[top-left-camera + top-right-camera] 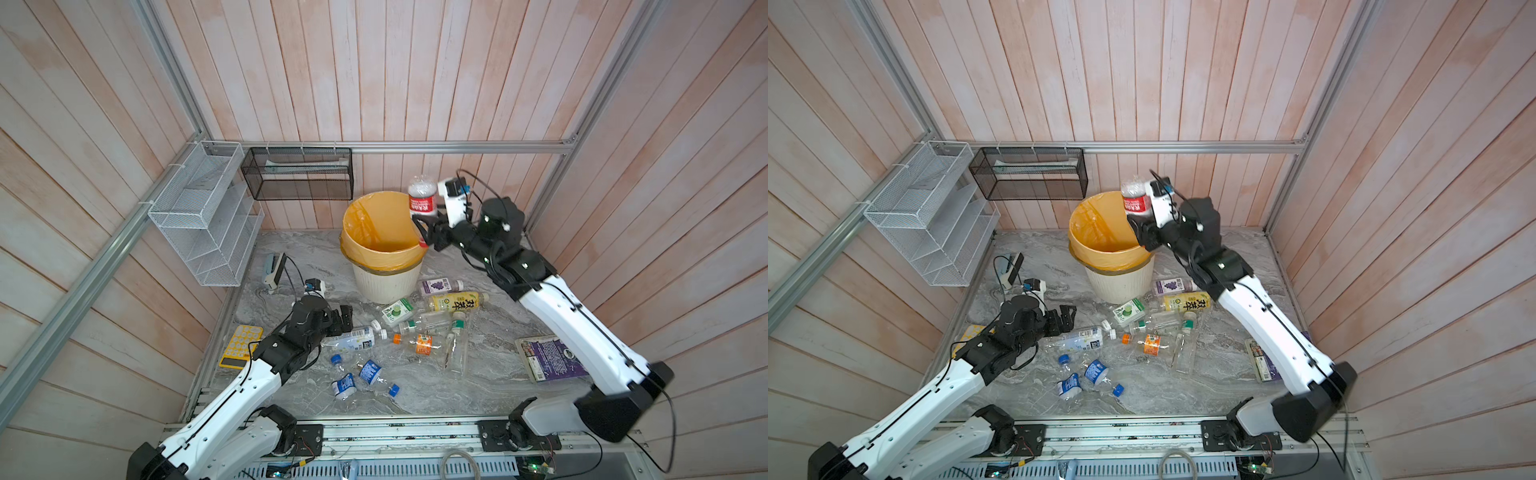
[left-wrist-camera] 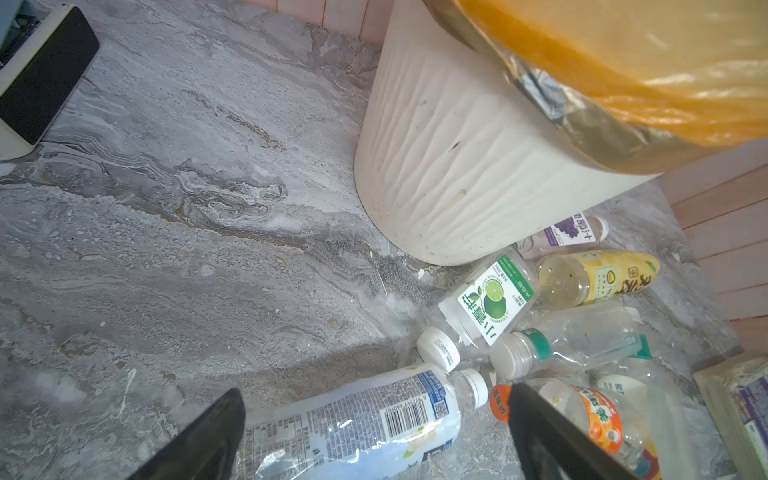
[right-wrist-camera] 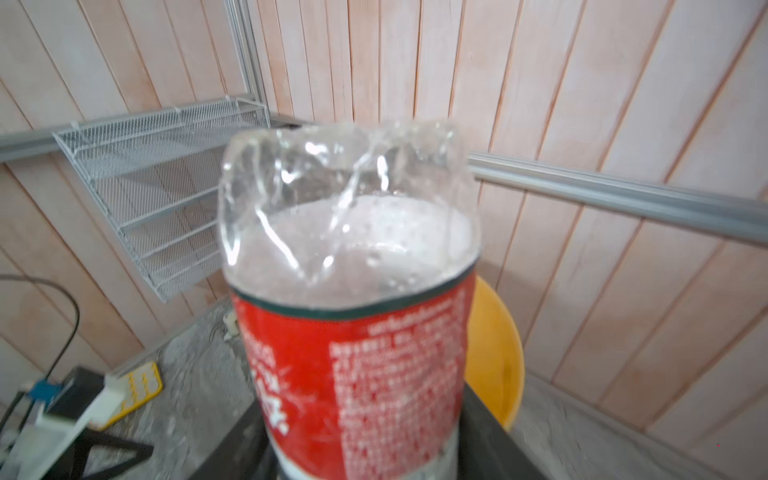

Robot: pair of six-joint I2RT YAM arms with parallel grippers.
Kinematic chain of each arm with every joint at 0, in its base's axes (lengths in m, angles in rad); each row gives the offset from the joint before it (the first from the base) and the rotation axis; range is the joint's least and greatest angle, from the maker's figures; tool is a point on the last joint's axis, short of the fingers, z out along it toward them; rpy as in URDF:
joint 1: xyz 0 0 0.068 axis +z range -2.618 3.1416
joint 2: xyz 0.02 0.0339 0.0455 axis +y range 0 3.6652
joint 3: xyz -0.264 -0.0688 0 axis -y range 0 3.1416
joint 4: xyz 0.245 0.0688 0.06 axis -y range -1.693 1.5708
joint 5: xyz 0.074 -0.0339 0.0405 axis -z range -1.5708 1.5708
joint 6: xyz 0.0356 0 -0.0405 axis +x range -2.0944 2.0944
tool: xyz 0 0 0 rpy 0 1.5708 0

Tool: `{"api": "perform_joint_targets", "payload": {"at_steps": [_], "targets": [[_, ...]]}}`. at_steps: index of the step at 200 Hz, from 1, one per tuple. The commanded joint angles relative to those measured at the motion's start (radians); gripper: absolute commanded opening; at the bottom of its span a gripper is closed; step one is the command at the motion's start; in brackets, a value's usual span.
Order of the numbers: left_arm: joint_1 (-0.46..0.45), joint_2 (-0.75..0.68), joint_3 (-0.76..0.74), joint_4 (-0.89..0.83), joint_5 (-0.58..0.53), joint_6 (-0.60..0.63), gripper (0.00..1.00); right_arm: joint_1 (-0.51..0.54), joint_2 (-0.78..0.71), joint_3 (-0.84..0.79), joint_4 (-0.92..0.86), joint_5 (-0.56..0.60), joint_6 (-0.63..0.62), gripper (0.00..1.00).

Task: Throw the plastic bottles in the bin
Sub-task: 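Lift the red-label bottle over the bin and open the right gripper, then reach left gripper to clear green-neck bottle and grasp while right gripper withdraws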

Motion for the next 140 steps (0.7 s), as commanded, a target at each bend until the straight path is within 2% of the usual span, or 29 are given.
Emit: {"api": "perform_joint_targets", "payload": {"at_steps": [1, 19, 68, 95, 140], "targets": [[-0.019, 0.03, 0.05, -0.058, -0.055, 0.033, 1.0, -0.004, 0.133, 0.198, -0.28, 0.06, 0.012, 0.89], [-0.022, 0.013, 0.031, -0.053, -0.055, 0.024, 1.0, -0.007, 0.089, 0.142, -0.229, 0.108, 0.012, 1.0], [-0.05, -0.042, 0.019, -0.029, -0.063, 0.05, 1.0, -0.036, -0.082, -0.014, -0.158, 0.219, 0.022, 1.0], [-0.11, -0.026, 0.032, -0.018, -0.1, 0.077, 1.0, -0.083, -0.246, -0.263, -0.045, 0.273, 0.071, 1.0], [-0.225, 0.062, 0.068, -0.017, -0.129, 0.126, 1.0, -0.274, -0.485, -0.665, 0.027, 0.233, 0.21, 1.0]]}}
